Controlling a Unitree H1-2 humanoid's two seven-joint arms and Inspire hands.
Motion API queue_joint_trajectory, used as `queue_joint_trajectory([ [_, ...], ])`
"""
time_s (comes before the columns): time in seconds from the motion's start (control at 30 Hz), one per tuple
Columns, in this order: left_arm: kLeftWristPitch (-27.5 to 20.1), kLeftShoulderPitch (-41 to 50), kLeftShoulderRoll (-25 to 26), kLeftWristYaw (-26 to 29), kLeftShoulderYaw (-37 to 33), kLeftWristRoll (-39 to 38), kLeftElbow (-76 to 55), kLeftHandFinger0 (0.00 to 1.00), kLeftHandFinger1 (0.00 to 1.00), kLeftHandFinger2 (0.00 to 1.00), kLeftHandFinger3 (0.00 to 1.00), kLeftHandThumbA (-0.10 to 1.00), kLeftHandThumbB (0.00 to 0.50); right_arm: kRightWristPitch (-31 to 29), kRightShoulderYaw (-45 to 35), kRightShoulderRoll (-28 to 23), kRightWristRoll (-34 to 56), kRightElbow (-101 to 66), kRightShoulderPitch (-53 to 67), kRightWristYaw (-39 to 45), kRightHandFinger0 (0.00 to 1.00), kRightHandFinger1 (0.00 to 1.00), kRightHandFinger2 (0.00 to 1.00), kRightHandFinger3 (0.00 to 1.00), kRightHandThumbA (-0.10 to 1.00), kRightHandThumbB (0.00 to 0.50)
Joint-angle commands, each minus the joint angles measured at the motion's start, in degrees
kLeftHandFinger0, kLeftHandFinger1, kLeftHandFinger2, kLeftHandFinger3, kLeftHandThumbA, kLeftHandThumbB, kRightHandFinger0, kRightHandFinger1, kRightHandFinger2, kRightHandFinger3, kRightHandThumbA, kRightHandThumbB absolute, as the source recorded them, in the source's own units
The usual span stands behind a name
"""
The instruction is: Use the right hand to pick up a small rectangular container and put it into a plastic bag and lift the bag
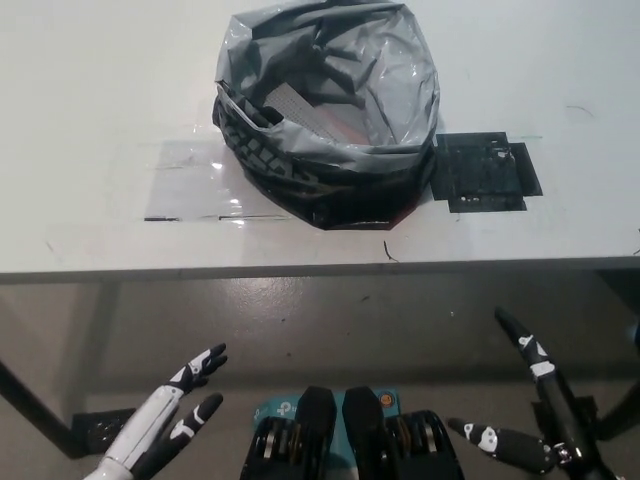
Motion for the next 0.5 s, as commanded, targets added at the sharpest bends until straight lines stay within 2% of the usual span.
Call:
queue_joint_trajectory([
  [0.0,-1.4,3.1,0.9,0.6,0.3,0.0,-3.4,1.00,1.00,1.00,1.00,0.95,0.086,-8.5,1.1,0.6,-2.7,0.1,-3.5,-2.3,1.00,1.00,1.00,1.00,0.94,0.289],
  [0.13,-1.8,3.5,0.9,0.6,0.5,-0.6,-2.4,1.00,1.00,1.00,1.00,0.96,0.118,-9.8,2.3,1.1,-3.5,3.2,-3.2,-2.6,1.00,1.00,1.00,1.00,0.92,0.291],
  [0.2,-1.5,3.4,1.2,0.2,0.4,-0.5,-2.3,1.00,1.00,1.00,1.00,0.96,0.116,-8.9,2.9,0.6,-2.3,4.5,-2.1,-1.3,1.00,1.00,1.00,1.00,0.92,0.301],
  [0.3,-2.4,2.3,1.3,0.1,-0.1,0.3,-1.0,1.00,1.00,1.00,1.00,0.96,0.112,-8.0,2.4,0.3,-1.6,5.6,-2.3,-1.4,1.00,1.00,1.00,1.00,0.91,0.281],
  [0.47,-2.0,4.1,1.4,-0.1,0.0,-0.2,-1.4,1.00,1.00,1.00,1.00,0.95,0.127,-9.4,2.7,0.7,-0.5,6.8,-1.7,-1.4,1.00,1.00,1.00,1.00,0.87,0.275],
])
